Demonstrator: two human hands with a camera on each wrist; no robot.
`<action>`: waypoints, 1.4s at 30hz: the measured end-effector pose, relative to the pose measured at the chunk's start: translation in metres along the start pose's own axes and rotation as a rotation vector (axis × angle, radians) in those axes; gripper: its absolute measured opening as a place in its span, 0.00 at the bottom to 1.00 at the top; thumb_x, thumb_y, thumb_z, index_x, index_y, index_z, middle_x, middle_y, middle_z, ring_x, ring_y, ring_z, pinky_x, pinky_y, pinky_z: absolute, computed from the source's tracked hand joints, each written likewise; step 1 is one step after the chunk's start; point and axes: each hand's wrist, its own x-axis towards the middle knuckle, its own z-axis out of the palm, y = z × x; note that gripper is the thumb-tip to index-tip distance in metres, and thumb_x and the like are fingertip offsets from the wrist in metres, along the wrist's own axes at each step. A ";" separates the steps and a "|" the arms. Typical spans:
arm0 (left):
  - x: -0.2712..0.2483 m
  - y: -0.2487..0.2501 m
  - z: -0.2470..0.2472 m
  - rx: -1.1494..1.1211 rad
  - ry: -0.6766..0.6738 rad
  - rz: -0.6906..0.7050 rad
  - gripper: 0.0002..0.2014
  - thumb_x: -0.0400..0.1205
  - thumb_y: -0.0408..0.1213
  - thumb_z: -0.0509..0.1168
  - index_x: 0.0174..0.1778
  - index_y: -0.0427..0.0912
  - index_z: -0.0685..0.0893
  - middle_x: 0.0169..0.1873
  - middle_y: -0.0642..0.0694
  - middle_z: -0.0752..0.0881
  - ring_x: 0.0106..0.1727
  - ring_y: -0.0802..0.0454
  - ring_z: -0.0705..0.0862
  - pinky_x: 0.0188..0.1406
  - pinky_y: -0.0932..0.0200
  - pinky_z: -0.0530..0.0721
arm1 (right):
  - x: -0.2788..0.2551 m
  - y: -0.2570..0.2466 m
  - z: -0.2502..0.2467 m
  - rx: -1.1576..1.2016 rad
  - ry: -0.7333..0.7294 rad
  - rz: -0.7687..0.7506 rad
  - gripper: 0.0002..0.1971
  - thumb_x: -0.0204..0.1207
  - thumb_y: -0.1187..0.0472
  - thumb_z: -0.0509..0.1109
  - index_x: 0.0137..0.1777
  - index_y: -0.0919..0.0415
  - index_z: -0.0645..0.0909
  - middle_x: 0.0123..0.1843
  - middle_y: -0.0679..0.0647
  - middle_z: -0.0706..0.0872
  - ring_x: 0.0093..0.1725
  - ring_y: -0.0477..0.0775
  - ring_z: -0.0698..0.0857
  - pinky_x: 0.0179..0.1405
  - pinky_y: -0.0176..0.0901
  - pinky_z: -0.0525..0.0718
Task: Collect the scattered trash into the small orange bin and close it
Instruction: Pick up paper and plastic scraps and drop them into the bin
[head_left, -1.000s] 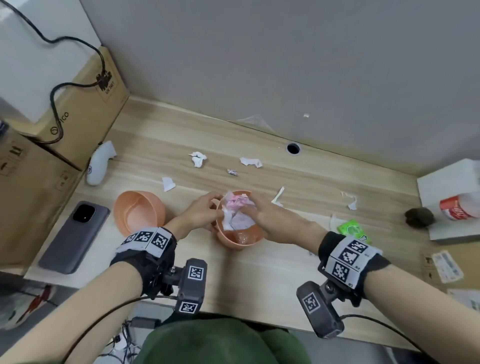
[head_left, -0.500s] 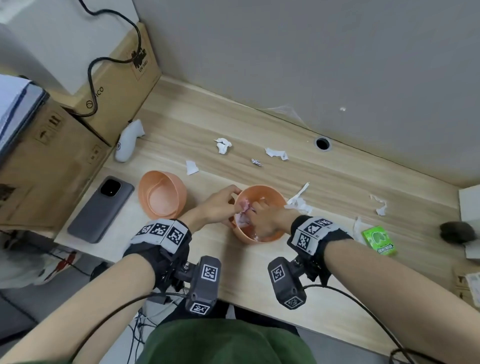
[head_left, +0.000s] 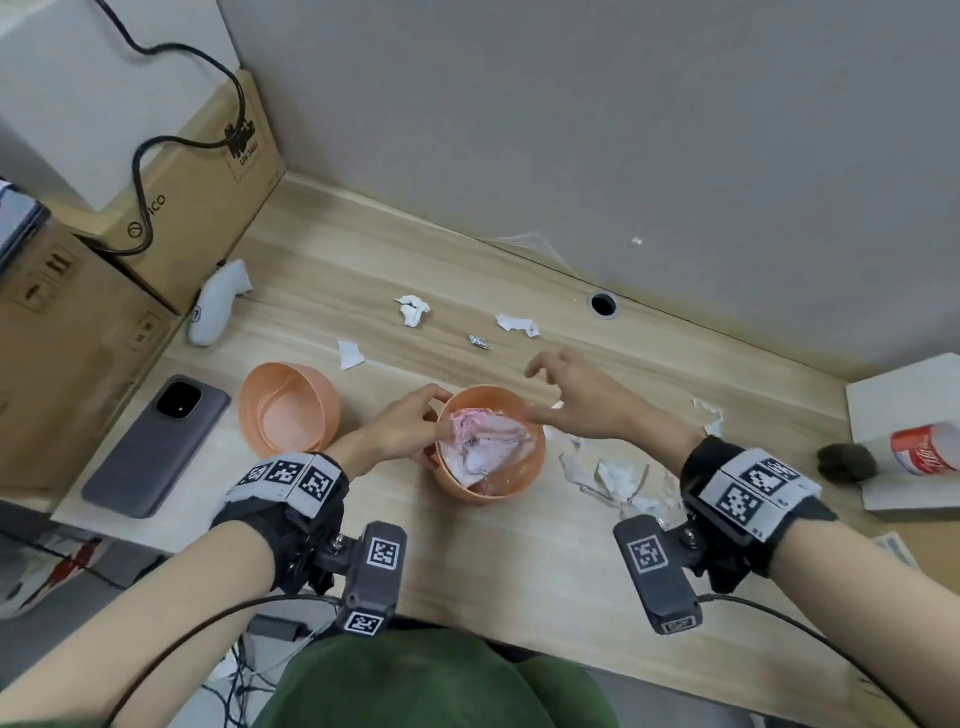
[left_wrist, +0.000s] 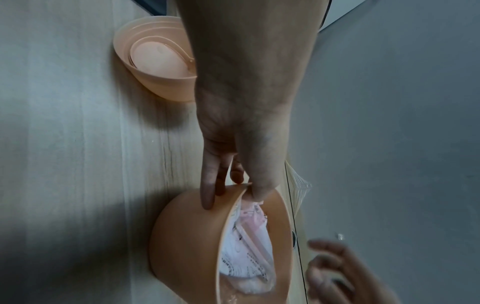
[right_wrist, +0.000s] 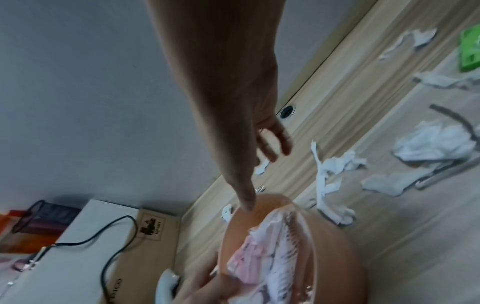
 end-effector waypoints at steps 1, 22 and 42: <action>0.001 -0.001 0.000 0.007 0.007 0.004 0.19 0.78 0.31 0.67 0.65 0.46 0.77 0.46 0.43 0.83 0.44 0.50 0.88 0.33 0.58 0.91 | 0.000 0.007 0.003 -0.073 -0.068 0.064 0.26 0.71 0.43 0.72 0.65 0.55 0.72 0.53 0.51 0.73 0.48 0.52 0.79 0.52 0.47 0.78; -0.002 -0.040 -0.026 0.012 0.249 -0.208 0.19 0.78 0.37 0.68 0.66 0.46 0.77 0.49 0.38 0.85 0.52 0.39 0.87 0.43 0.46 0.91 | 0.075 -0.074 0.065 -0.184 -0.512 -0.417 0.20 0.74 0.63 0.67 0.67 0.52 0.79 0.56 0.54 0.85 0.47 0.50 0.77 0.46 0.37 0.68; -0.025 -0.032 -0.045 -0.139 0.149 -0.020 0.18 0.79 0.32 0.68 0.64 0.49 0.80 0.41 0.43 0.76 0.41 0.45 0.81 0.48 0.36 0.87 | 0.107 -0.070 -0.003 0.279 -0.429 -0.227 0.10 0.79 0.61 0.67 0.59 0.56 0.82 0.48 0.53 0.85 0.41 0.48 0.84 0.40 0.41 0.84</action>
